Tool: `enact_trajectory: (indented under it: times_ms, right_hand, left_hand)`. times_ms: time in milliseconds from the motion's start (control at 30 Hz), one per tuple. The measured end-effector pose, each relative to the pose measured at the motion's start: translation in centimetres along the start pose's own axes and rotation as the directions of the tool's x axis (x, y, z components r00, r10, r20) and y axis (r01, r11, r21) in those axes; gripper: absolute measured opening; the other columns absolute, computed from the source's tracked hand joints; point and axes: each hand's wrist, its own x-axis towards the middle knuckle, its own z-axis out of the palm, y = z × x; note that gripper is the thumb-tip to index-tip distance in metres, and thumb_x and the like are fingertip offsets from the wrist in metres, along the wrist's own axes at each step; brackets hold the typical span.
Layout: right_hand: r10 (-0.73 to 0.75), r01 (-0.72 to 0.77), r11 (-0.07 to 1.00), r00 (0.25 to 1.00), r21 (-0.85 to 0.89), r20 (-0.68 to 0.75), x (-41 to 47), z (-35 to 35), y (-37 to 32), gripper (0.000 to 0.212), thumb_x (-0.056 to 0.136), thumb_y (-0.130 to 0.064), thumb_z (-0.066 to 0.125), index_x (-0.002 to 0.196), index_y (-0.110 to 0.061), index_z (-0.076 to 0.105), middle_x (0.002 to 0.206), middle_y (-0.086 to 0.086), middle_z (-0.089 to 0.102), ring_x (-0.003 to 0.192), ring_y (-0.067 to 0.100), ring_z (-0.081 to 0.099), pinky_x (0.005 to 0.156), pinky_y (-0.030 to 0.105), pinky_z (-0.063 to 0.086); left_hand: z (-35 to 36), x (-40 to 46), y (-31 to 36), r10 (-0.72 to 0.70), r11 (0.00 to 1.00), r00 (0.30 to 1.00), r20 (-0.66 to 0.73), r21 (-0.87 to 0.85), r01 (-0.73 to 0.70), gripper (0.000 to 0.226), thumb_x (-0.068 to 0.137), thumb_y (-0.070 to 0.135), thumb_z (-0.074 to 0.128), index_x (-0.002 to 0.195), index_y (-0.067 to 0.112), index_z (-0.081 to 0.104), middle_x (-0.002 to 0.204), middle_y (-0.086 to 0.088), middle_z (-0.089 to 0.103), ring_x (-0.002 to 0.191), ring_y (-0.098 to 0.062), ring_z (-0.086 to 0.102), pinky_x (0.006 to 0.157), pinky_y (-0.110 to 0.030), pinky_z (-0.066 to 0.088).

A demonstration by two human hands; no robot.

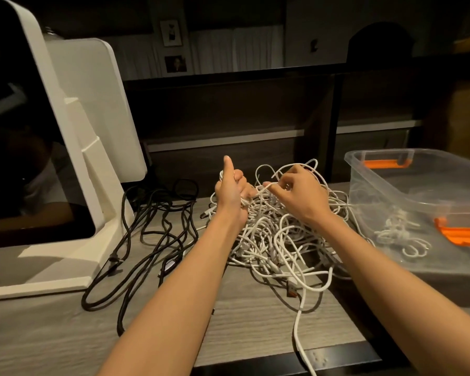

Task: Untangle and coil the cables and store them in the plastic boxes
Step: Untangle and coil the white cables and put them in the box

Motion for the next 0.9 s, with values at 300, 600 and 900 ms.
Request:
enact_trajectory:
  times_ms: [300, 600, 900]
  right_hand:
    - [-0.017, -0.002, 0.973, 0.996, 0.23, 0.083, 1.1, 0.0, 1.2, 0.05, 0.081, -0.06, 0.059, 0.061, -0.015, 0.053, 0.076, -0.004, 0.049, 0.069, 0.015, 0.049, 0.066, 0.038, 0.042]
    - [-0.019, -0.103, 0.773, 0.982, 0.626, 0.186, 1.8, -0.6, 0.0, 0.027, 0.077, -0.027, 0.063, 0.061, -0.016, 0.044, 0.083, 0.001, 0.044, 0.085, 0.023, 0.051, 0.083, 0.039, 0.042]
    - [-0.101, -0.116, 0.735, 0.956, 0.668, 0.277, 1.1, -2.7, 1.2, 0.008, 0.092, -0.016, 0.061, 0.086, -0.011, 0.062, 0.072, -0.009, 0.061, 0.069, -0.002, 0.057, 0.069, 0.011, 0.044]
  left_hand:
    - [0.7, 1.5, -0.4, -0.009, 0.795, 0.994, 0.106, 0.604, -0.058, 0.06, 0.098, 0.062, 0.025, 0.061, 0.018, 0.042, 0.05, 0.005, 0.05, 0.044, -0.007, 0.039, 0.046, -0.019, 0.034]
    - [0.6, 1.8, -0.4, -0.084, 0.584, 0.961, 0.262, 0.795, -0.166, 0.071, 0.096, 0.066, 0.017, 0.053, 0.014, 0.04, 0.045, 0.002, 0.038, 0.039, -0.01, 0.036, 0.046, -0.021, 0.034]
    - [-1.3, 1.4, 0.4, -0.232, 0.67, 0.884, 0.405, 0.725, -0.156, 0.052, 0.099, 0.049, 0.044, 0.056, 0.02, 0.035, 0.047, 0.009, 0.03, 0.041, -0.007, 0.023, 0.044, -0.02, 0.021]
